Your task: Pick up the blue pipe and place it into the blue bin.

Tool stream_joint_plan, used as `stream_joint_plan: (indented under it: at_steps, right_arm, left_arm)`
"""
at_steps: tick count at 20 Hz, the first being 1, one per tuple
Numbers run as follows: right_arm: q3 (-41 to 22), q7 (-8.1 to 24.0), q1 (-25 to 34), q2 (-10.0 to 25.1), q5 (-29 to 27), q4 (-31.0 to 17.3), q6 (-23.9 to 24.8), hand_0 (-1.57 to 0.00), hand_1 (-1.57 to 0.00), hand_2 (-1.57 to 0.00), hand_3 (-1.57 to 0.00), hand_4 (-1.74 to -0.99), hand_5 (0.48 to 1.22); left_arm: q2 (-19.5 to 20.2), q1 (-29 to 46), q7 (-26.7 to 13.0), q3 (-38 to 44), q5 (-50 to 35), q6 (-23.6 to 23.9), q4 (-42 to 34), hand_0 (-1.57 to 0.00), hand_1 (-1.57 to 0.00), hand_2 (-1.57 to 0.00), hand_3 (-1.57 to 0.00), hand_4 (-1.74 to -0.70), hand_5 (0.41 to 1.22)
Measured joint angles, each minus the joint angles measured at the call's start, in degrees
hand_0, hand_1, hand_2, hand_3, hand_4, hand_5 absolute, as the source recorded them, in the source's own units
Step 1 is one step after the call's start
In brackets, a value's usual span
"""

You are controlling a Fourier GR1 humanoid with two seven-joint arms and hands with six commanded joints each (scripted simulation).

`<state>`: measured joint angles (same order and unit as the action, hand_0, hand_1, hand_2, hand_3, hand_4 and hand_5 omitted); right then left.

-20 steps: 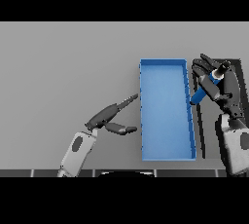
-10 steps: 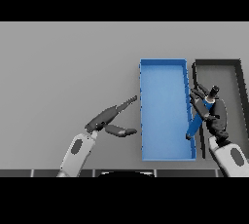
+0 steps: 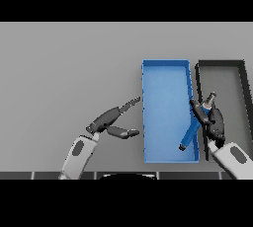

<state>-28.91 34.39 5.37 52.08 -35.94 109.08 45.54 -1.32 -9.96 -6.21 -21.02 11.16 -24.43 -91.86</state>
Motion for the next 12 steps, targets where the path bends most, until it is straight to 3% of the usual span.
stream_joint_plan:
  at_steps: [2, 4, 10, 12]
  right_arm:
    - [-7.39, -1.04, 5.49, 6.48, -2.9, -1.34, -0.33, -0.24, -0.22, -0.22, -0.13, -1.142, 1.03]
    - [-12.45, 0.44, 9.38, 8.97, -5.27, -2.55, -1.62, -0.16, -0.14, -0.14, -0.08, -1.083, 0.934]
    - [-26.82, 0.56, 18.85, 13.43, -12.9, -4.99, -0.16, -0.04, -0.04, -0.04, -0.02, -1.046, 0.759]
    - [-28.5, 0.56, 20.35, 12.54, -13.38, -6.34, 0.44, -0.03, -0.02, -0.02, -0.01, -1.036, 0.713]
  left_arm:
    - [0.44, 0.42, -0.2, 0.35, -0.73, -0.46, -0.48, 0.0, 0.0, 0.0, 0.0, -0.88, 0.429]
    - [0.12, -0.22, -0.6, 0.32, -0.55, -0.33, -0.14, 0.0, 0.0, 0.0, 0.0, -0.89, 0.428]
    - [0.26, 0.55, -0.01, -0.16, 0.14, -0.11, -0.22, 0.0, 0.0, 0.0, 0.0, -0.89, 0.428]
    - [0.31, 0.85, 0.2, -0.39, 0.13, -0.13, -0.93, 0.0, 0.0, 0.0, 0.0, -0.89, 0.429]
